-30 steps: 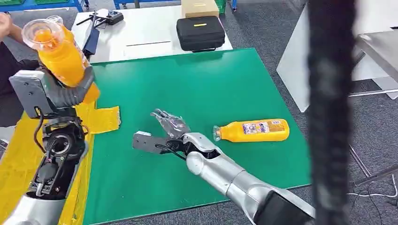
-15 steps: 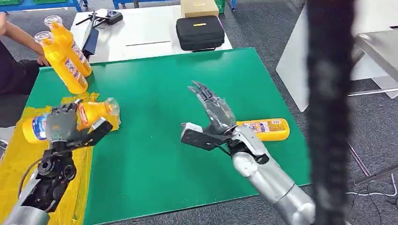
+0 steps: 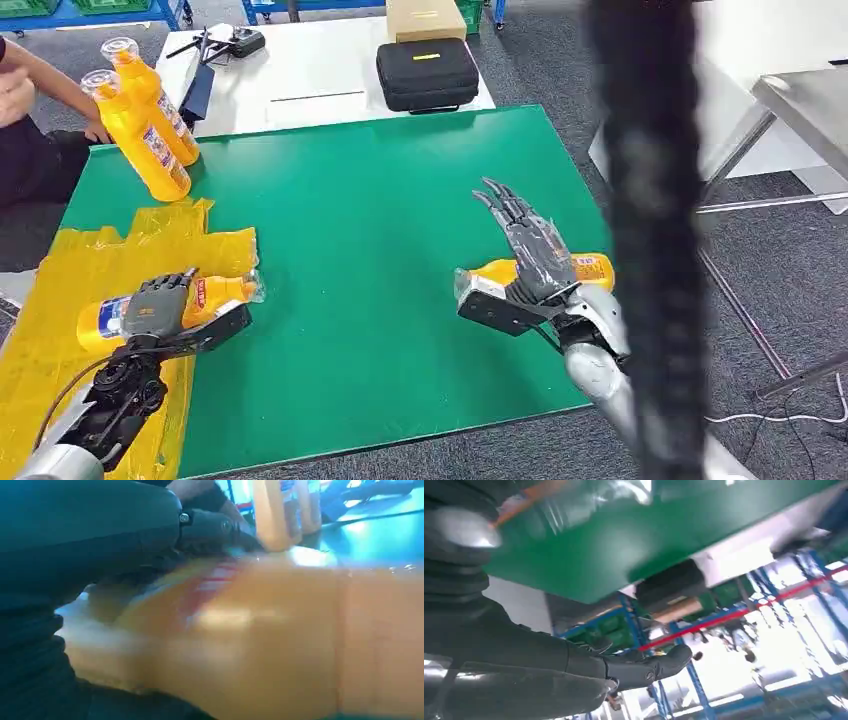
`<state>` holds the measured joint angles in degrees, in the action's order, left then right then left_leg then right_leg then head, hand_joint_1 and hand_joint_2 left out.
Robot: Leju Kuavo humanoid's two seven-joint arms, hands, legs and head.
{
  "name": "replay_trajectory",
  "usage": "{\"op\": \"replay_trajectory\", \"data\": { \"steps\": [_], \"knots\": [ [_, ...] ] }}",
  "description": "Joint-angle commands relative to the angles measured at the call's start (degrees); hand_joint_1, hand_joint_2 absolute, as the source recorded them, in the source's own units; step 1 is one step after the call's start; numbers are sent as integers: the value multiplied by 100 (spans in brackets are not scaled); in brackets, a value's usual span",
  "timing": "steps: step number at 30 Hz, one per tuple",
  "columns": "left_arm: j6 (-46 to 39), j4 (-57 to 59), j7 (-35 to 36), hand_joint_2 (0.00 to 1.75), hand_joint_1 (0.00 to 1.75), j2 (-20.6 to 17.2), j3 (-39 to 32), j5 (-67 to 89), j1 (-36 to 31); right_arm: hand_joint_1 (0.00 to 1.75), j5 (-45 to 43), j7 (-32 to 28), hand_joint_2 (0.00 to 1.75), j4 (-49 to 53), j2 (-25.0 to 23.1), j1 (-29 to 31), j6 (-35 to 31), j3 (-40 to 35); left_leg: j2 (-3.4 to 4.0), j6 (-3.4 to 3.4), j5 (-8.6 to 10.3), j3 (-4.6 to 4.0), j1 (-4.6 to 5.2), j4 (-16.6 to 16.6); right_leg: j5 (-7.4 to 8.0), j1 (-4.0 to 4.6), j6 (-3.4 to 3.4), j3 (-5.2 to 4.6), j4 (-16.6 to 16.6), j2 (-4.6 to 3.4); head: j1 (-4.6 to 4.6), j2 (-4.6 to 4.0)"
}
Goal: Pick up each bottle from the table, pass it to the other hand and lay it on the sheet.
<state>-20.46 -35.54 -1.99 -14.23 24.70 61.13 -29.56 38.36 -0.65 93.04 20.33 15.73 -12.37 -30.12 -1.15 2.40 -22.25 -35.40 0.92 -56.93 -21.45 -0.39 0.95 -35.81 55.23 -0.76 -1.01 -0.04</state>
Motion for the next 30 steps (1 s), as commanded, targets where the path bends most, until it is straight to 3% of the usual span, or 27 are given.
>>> {"op": "replay_trajectory", "data": {
  "steps": [1, 6, 12, 17, 24, 30],
  "knots": [
    [73, 25, -456, 0, 0, 156, 53, -770, 399, 0, 311, 561, 175, -15, 653, -434, 549, 242, 4, -14, -6, 27, 1, 7, -7, 0, 1, 25, -7, 8, 0, 0],
    [366, -1990, -617, 0, 0, 85, -300, -2336, 1124, 0, 466, 823, 175, -472, 936, -612, 1020, 478, -2, -9, -1, 28, 2, 4, -8, 1, 2, 33, -6, 20, 2, 0],
    [612, -3923, -612, 0, 0, -82, -535, -4248, 1646, 0, 649, 714, 175, -1206, 972, -168, 1092, 329, 9, -5, -2, 10, 1, -5, -1, 4, 4, 18, -3, 7, 2, 0],
    [538, -4094, -678, 0, 0, -93, -565, -4452, 1699, 0, 711, 692, 175, -1290, 969, -61, 1049, 267, 26, -15, -13, -2, -1, -15, -2, 6, 11, 0, 6, 2, 4, 0],
    [509, -5240, -852, 0, 0, -229, -581, -5505, 1939, 0, 738, 578, 175, -2237, 851, 736, 1075, -178, 41, -7, -12, -17, -4, -20, 0, 9, 14, -13, 7, -12, 2, 0],
    [452, -5379, -890, 0, 0, -260, -509, -5598, 1952, 0, 736, 554, 175, -2644, 650, 860, 1101, -265, 22, -2, 1, -19, -3, -7, 5, 9, 14, -11, -4, 1, 2, 0]
  ]
}}
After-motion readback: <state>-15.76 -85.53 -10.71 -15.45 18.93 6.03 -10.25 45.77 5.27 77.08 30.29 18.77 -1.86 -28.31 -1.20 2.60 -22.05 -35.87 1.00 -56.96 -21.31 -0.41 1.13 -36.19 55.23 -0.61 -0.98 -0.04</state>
